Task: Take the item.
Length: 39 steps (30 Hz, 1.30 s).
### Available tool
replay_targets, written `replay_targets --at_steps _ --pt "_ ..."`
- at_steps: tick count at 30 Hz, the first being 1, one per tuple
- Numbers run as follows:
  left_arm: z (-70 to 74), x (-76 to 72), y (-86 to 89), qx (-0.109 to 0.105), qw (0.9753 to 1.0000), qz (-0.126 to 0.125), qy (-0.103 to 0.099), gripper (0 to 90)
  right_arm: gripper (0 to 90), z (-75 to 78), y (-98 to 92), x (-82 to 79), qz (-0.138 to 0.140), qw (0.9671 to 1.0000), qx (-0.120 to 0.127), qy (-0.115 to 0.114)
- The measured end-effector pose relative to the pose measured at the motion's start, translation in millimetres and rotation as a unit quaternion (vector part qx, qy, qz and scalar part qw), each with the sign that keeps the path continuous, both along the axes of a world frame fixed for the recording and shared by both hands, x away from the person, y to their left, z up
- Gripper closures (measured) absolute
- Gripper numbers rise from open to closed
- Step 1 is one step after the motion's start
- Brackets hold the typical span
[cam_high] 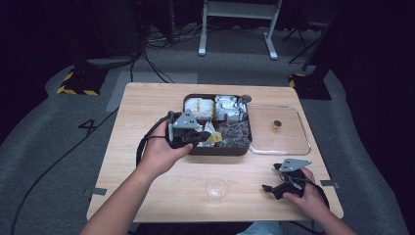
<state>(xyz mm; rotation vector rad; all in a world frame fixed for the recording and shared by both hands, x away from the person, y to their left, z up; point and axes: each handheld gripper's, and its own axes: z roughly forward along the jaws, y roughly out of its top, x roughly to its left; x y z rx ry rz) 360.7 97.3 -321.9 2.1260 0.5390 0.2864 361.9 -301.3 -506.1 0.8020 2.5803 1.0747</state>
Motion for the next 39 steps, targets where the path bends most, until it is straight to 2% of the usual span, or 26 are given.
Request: replay_targets --at_steps 8,17,39 --pt "-7.2 -24.3 -4.5 -0.012 0.9997 -0.019 -0.003 90.0 0.4 0.0 0.0 -0.1 0.0 1.0 0.0 0.0" --pt "-29.2 -44.3 -14.2 -0.012 0.9988 -0.047 0.008 90.0 0.4 0.0 0.0 -0.1 0.0 1.0 0.0 0.0" --pt "-78.9 -59.1 -26.1 -0.028 0.9965 -0.07 0.037 90.0 0.4 0.0 0.0 -0.1 0.0 1.0 0.0 0.0"
